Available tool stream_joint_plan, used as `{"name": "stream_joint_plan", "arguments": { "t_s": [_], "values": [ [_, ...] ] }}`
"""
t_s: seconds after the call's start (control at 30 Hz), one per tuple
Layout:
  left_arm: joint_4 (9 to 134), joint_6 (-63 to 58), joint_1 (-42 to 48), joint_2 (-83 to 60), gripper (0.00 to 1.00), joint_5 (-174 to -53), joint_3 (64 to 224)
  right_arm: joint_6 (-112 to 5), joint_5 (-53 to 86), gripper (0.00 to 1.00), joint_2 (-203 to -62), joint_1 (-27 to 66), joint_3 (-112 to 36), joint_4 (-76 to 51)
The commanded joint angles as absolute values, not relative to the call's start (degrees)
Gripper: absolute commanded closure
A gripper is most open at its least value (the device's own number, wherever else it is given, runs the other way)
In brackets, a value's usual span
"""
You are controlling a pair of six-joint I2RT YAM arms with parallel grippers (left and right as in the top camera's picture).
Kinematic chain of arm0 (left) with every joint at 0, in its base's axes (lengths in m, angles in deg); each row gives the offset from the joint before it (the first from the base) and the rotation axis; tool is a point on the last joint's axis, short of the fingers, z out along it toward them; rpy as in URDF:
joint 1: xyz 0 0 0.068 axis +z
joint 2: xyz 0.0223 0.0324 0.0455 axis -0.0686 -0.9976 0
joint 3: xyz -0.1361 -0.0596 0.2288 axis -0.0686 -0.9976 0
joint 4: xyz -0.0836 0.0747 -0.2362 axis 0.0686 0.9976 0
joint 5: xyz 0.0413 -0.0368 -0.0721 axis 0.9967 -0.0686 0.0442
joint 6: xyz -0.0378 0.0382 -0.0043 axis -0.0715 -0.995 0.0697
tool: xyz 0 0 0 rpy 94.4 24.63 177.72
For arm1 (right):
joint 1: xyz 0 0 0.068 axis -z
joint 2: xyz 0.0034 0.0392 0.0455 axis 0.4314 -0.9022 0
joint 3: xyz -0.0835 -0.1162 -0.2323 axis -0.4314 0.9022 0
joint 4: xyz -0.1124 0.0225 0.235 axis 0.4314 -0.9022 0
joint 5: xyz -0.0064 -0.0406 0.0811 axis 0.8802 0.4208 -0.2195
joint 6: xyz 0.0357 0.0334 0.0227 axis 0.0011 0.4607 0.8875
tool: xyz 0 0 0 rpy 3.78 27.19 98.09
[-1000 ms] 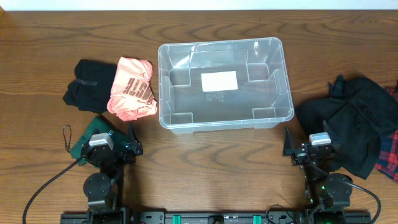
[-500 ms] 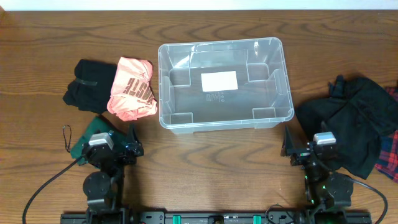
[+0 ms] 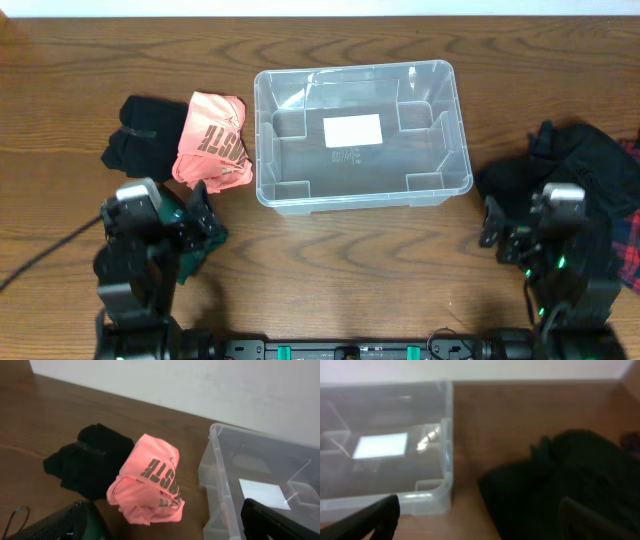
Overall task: Pack container
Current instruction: 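Reach the right gripper to the black garment and grasp it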
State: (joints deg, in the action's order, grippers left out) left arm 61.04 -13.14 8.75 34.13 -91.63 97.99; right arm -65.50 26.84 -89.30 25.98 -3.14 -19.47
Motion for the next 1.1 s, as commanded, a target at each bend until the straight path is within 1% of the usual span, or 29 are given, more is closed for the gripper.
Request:
{"name": "stream_joint_plan", "arguments": {
  "t_s": [0.0,0.1,0.27,0.53,0.63,0.83,0.93,1.07],
  "values": [
    [64.49,-12.92,8.67,28.58,0.02,-91.80,104.09,-64.64,26.66,0.01,-98.89,29.17,-12.10,-25.26],
    [68.16,-12.94,8.67,24.73,0.02,-91.82,108.00,-65.95,24.80,0.01,-108.60,33.32,-20.41,-31.58],
    [71.16,-13.36,8.67,21.21,0.02,-91.98,110.25,-72.25,10.97,0.01,-122.15,43.75,-31.27,-38.23],
    [71.27,-13.58,8.69,20.89,0.02,-91.96,110.25,-69.25,7.56,0.01,-133.41,68.88,-31.25,-40.54],
    [71.05,-13.60,8.69,20.86,0.02,-91.96,110.25,-69.10,7.54,0.01,-136.55,74.94,-30.00,-38.73],
    [71.03,-13.58,8.69,20.86,0.02,-91.96,110.25,-69.08,6.14,0.01,-141.69,80.25,-23.31,-28.15],
    [71.03,-13.60,8.69,20.86,0.02,-91.93,110.25,-69.15,1.59,0.01,-143.94,80.62,-19.29,-21.40],
    [71.05,-13.58,8.67,20.86,0.02,-91.96,110.25,-66.79,0.43,0.01,-148.09,80.62,-15.27,-14.40]
  ]
}}
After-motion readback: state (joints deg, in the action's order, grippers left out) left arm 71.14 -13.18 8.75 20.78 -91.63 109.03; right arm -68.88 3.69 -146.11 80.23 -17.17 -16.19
